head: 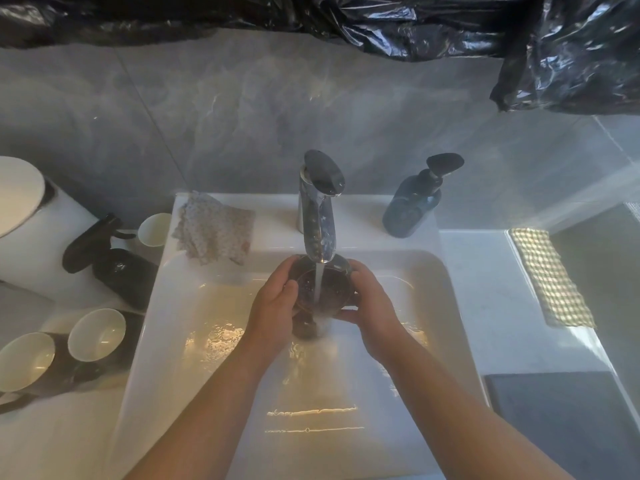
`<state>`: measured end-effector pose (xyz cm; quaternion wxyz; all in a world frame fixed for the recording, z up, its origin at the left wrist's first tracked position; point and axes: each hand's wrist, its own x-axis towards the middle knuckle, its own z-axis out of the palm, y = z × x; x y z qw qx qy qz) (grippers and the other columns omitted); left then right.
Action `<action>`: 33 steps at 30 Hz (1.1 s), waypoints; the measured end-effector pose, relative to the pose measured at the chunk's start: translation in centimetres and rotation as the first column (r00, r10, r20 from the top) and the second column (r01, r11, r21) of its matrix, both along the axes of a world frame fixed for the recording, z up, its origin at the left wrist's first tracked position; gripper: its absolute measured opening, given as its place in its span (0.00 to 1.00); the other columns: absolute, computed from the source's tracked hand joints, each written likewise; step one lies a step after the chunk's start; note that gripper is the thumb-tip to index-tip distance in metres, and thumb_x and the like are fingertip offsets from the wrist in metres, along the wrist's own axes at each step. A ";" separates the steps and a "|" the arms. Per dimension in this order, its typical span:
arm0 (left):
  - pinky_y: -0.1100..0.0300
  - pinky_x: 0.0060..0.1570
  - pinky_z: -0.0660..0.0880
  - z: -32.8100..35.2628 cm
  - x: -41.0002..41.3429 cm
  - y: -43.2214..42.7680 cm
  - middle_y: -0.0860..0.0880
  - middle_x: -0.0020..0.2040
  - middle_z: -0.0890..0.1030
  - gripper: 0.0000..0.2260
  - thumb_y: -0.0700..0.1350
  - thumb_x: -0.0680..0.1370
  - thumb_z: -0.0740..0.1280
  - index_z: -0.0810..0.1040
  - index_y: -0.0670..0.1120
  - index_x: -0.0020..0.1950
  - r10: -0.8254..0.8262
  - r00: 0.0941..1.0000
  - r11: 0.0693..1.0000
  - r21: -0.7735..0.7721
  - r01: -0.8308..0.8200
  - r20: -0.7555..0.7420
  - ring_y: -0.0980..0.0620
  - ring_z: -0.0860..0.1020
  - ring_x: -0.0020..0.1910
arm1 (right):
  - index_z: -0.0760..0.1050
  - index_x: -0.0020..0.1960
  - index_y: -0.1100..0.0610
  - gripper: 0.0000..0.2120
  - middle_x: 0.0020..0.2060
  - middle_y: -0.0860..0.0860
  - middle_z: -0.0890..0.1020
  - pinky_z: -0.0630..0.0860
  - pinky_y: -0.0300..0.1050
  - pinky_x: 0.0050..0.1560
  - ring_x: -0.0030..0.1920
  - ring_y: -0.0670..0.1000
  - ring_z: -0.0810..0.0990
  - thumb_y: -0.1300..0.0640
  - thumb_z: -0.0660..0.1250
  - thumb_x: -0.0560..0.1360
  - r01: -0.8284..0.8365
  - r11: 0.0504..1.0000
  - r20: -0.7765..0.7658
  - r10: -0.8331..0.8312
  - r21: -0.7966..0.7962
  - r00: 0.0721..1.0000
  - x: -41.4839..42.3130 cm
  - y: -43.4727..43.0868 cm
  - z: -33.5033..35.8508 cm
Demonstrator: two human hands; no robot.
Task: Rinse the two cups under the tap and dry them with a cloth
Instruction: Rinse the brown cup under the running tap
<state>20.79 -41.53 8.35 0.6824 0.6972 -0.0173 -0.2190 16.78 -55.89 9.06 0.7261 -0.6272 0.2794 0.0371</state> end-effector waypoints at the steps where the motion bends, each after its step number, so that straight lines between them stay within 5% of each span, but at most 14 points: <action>1: 0.41 0.64 0.76 0.0 0.0 0.0 0.55 0.56 0.85 0.28 0.35 0.84 0.51 0.81 0.65 0.55 0.002 1.000 1.000 -0.006 -0.002 -0.006 0.49 0.81 0.60 | 0.77 0.62 0.53 0.21 0.56 0.55 0.82 0.84 0.55 0.51 0.58 0.59 0.80 0.48 0.55 0.75 -0.003 1.000 0.004 0.003 0.001 1.000 0.0 -0.1 0.0; 9: 0.42 0.61 0.79 0.5 0.1 0.2 0.58 0.53 0.85 0.27 0.37 0.84 0.54 0.83 0.68 0.51 0.044 0.998 0.999 0.022 -0.042 -0.053 0.54 0.82 0.57 | 0.77 0.61 0.54 0.16 0.55 0.55 0.82 0.85 0.51 0.42 0.55 0.59 0.82 0.50 0.55 0.82 -0.043 0.998 -0.049 0.040 -0.054 0.998 0.0 -0.4 0.1; 13: 0.46 0.55 0.81 0.9 0.1 0.2 0.61 0.48 0.86 0.25 0.41 0.85 0.56 0.83 0.68 0.48 0.064 0.994 0.997 0.044 -0.060 -0.085 0.60 0.83 0.49 | 0.79 0.58 0.54 0.16 0.50 0.56 0.83 0.78 0.43 0.27 0.42 0.56 0.83 0.53 0.52 0.84 -0.101 0.985 -0.120 0.085 -0.139 0.989 0.0 -0.4 -0.1; 16: 0.53 0.40 0.81 1.1 -0.1 0.1 0.56 0.50 0.85 0.21 0.46 0.85 0.55 0.83 0.65 0.48 0.062 0.992 0.995 0.084 -0.053 -0.109 0.50 0.82 0.51 | 0.79 0.55 0.58 0.21 0.37 0.56 0.82 0.72 0.39 0.24 0.28 0.52 0.78 0.49 0.49 0.85 -0.117 0.988 -0.173 0.099 -0.097 0.980 0.1 -0.3 -0.1; 18: 0.61 0.24 0.73 1.0 -0.2 0.2 0.47 0.49 0.83 0.17 0.50 0.86 0.52 0.82 0.57 0.53 0.068 0.990 0.992 0.117 -0.053 -0.125 0.46 0.79 0.41 | 0.77 0.50 0.62 0.26 0.24 0.53 0.77 0.69 0.39 0.23 0.22 0.50 0.74 0.48 0.46 0.85 -0.134 0.989 -0.208 0.119 -0.061 0.971 0.0 -0.3 0.1; 20: 0.63 0.19 0.67 1.2 -0.3 0.2 0.43 0.42 0.80 0.19 0.54 0.86 0.51 0.79 0.48 0.54 0.055 0.986 0.987 0.155 -0.031 -0.154 0.51 0.73 0.29 | 0.77 0.47 0.64 0.28 0.20 0.52 0.73 0.67 0.39 0.24 0.19 0.49 0.70 0.47 0.45 0.85 -0.158 0.986 -0.225 0.142 -0.058 0.964 0.0 -0.4 0.1; 22: 0.60 0.18 0.70 2.1 -0.4 0.0 0.46 0.34 0.74 0.21 0.53 0.86 0.50 0.77 0.44 0.51 0.035 0.985 0.987 0.160 -0.007 -0.170 0.52 0.69 0.28 | 0.77 0.48 0.66 0.29 0.22 0.55 0.72 0.65 0.39 0.24 0.19 0.50 0.69 0.47 0.45 0.85 -0.169 0.984 -0.247 0.150 -0.055 0.957 -0.1 -0.6 0.2; 26: 0.36 0.49 0.73 3.4 -0.7 -0.3 0.51 0.31 0.71 0.21 0.52 0.87 0.49 0.75 0.44 0.46 -0.006 0.978 0.981 0.188 0.046 -0.208 0.47 0.70 0.35 | 0.75 0.45 0.63 0.27 0.29 0.60 0.74 0.63 0.39 0.24 0.21 0.51 0.68 0.47 0.45 0.84 -0.192 0.980 -0.263 0.173 -0.047 0.949 -0.2 -0.7 0.2; 28: 0.45 0.39 0.78 2.7 -0.4 -0.1 0.51 0.30 0.70 0.21 0.50 0.87 0.50 0.75 0.42 0.44 0.020 0.982 0.979 0.202 0.019 -0.188 0.51 0.67 0.30 | 0.76 0.45 0.62 0.28 0.30 0.59 0.74 0.65 0.39 0.25 0.22 0.50 0.69 0.46 0.45 0.85 -0.200 0.979 -0.262 0.184 -0.034 0.947 -0.2 -0.9 0.0; 30: 0.65 0.23 0.72 1.9 -0.1 0.3 0.50 0.31 0.71 0.18 0.48 0.86 0.52 0.76 0.45 0.43 0.016 0.988 0.978 0.207 0.017 -0.155 0.53 0.67 0.30 | 0.78 0.50 0.60 0.28 0.32 0.58 0.78 0.70 0.39 0.26 0.25 0.51 0.75 0.46 0.44 0.85 -0.212 0.976 -0.279 0.192 -0.042 0.941 -0.2 -1.0 -0.1; 33: 0.70 0.23 0.69 1.1 0.1 0.8 0.51 0.39 0.78 0.15 0.45 0.87 0.52 0.78 0.51 0.51 -0.008 0.988 0.983 0.181 0.036 -0.153 0.58 0.74 0.31 | 0.76 0.63 0.57 0.22 0.48 0.57 0.83 0.80 0.44 0.31 0.40 0.57 0.85 0.46 0.48 0.85 -0.220 0.976 -0.265 0.210 -0.007 0.941 -0.2 -1.5 -0.4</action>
